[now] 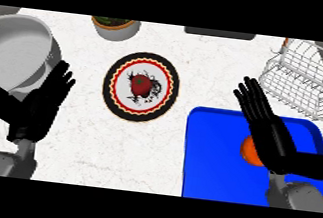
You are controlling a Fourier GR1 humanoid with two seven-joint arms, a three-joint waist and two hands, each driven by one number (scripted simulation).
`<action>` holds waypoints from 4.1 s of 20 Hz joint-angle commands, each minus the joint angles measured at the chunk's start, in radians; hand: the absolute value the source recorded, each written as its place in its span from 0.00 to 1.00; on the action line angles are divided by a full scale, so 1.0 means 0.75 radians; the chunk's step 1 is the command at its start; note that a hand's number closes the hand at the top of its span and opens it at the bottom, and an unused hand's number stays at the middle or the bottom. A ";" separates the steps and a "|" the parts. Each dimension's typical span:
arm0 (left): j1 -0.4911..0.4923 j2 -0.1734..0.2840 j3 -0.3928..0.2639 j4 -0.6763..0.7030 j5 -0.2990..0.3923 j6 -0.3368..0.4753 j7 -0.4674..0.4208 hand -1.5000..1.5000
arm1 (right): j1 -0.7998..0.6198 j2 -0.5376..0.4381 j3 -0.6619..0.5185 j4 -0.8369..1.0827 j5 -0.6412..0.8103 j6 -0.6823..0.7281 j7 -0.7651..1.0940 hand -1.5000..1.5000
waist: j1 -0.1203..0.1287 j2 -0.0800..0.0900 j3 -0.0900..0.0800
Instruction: Pick the squash from the tray and place it in the tiered basket
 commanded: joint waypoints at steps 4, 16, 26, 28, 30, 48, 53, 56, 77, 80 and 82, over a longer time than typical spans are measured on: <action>0.022 0.011 -0.110 0.040 -0.115 -0.138 -0.188 0.50 | -0.118 0.076 -0.129 0.249 0.154 -0.360 0.115 0.00 | 0.018 0.007 0.000; 0.025 -0.057 -0.175 0.198 -0.182 -0.245 -0.363 0.50 | -0.261 0.141 -0.031 0.398 0.619 -0.897 0.179 0.00 | -0.002 -0.005 0.000; 0.018 -0.042 -0.151 0.242 -0.198 -0.218 -0.366 0.50 | -0.323 -0.441 0.302 0.393 0.962 -0.360 0.968 0.00 | -0.030 -0.031 -0.022; 0.012 -0.047 -0.161 0.251 -0.198 -0.232 -0.369 0.50 | -0.377 -0.488 0.376 0.365 1.010 -0.224 1.122 0.00 | -0.019 -0.026 -0.020; -0.011 -0.069 -0.154 0.247 -0.189 -0.214 -0.351 0.50 | -0.438 -0.523 0.418 0.271 0.984 -0.049 1.268 0.00 | -0.024 -0.029 -0.017; -0.018 -0.070 -0.133 0.210 -0.192 -0.268 -0.323 0.50 | -0.494 -0.434 0.447 -0.085 1.030 0.248 2.085 0.00 | 0.012 -0.002 0.000; -0.032 -0.080 -0.093 0.328 -0.205 -0.277 -0.408 0.50 | -0.352 -0.385 0.468 -0.083 1.076 0.185 2.059 0.00 | -0.007 0.000 0.001; -0.092 -0.098 -0.082 0.365 -0.214 -0.279 -0.396 0.50 | -0.317 -0.345 0.425 -0.043 1.090 0.170 2.006 0.00 | -0.006 0.000 0.001; -0.020 -0.162 -0.069 0.285 -0.304 -0.311 -0.366 0.50 | -0.078 -0.153 0.211 0.102 1.381 0.187 1.764 0.00 | 0.005 0.000 0.002; -0.032 -0.167 -0.037 0.316 -0.312 -0.326 -0.390 0.50 | -0.099 -0.058 0.214 0.189 1.449 0.182 1.742 0.00 | 0.007 0.000 0.002; -0.016 -0.163 -0.019 0.271 -0.308 -0.358 -0.377 0.50 | -0.026 -0.156 0.102 0.167 1.426 0.214 1.600 0.00 | 0.004 0.000 0.002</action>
